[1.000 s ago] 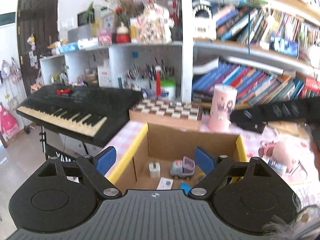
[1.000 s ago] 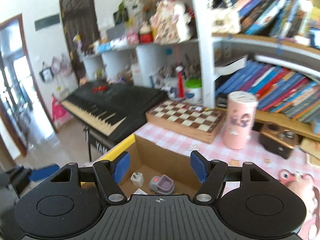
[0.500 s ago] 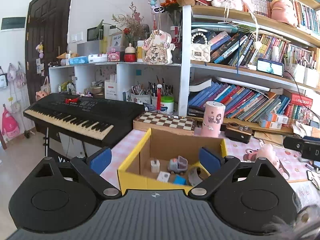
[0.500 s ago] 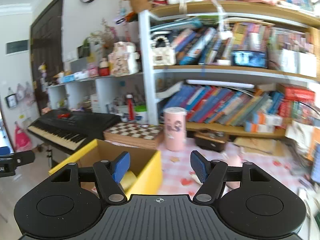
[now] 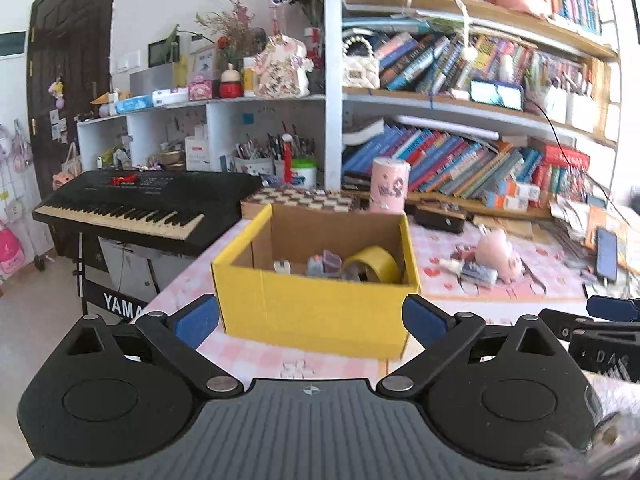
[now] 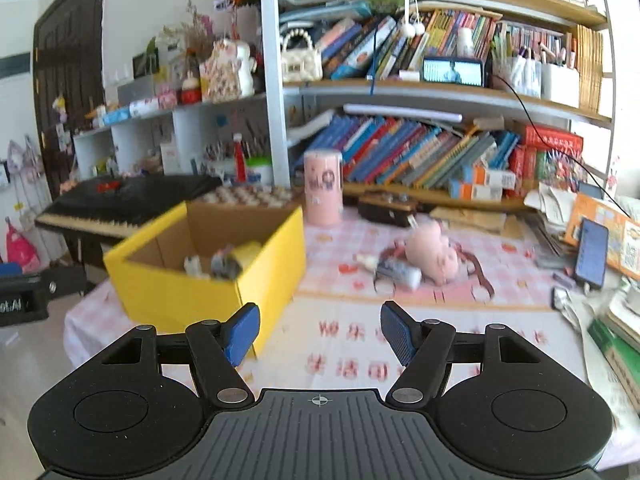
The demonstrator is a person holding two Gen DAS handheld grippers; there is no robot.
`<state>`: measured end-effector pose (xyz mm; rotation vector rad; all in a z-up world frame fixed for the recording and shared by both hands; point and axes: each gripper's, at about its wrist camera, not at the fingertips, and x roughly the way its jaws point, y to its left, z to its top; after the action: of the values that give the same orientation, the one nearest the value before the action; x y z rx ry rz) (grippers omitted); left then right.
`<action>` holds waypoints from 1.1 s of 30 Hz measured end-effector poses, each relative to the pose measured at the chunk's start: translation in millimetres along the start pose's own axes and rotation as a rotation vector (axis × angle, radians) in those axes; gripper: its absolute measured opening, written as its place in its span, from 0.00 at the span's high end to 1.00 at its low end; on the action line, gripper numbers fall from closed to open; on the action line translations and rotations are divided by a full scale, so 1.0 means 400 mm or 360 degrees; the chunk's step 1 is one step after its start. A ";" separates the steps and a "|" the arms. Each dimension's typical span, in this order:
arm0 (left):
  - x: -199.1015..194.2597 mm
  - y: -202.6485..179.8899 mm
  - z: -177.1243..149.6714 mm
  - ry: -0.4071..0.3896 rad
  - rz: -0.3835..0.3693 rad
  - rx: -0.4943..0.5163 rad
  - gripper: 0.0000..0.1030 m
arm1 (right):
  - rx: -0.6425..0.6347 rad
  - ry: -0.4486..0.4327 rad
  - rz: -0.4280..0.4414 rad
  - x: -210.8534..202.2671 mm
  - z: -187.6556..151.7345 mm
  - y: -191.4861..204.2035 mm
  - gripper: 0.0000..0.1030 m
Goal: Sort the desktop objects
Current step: 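Withdraw both open tools from the yellow box back over the table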
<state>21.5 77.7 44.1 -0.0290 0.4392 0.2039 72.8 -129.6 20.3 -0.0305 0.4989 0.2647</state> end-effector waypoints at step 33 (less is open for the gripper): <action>0.041 -0.256 -0.119 0.0385 -0.0439 0.0246 0.00 | 0.0094 0.0352 -0.0362 -0.087 -0.158 -0.132 0.28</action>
<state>36.8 -22.7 -7.5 0.0381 0.6849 -0.1069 27.4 -195.1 -20.6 -0.0590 0.7169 0.0230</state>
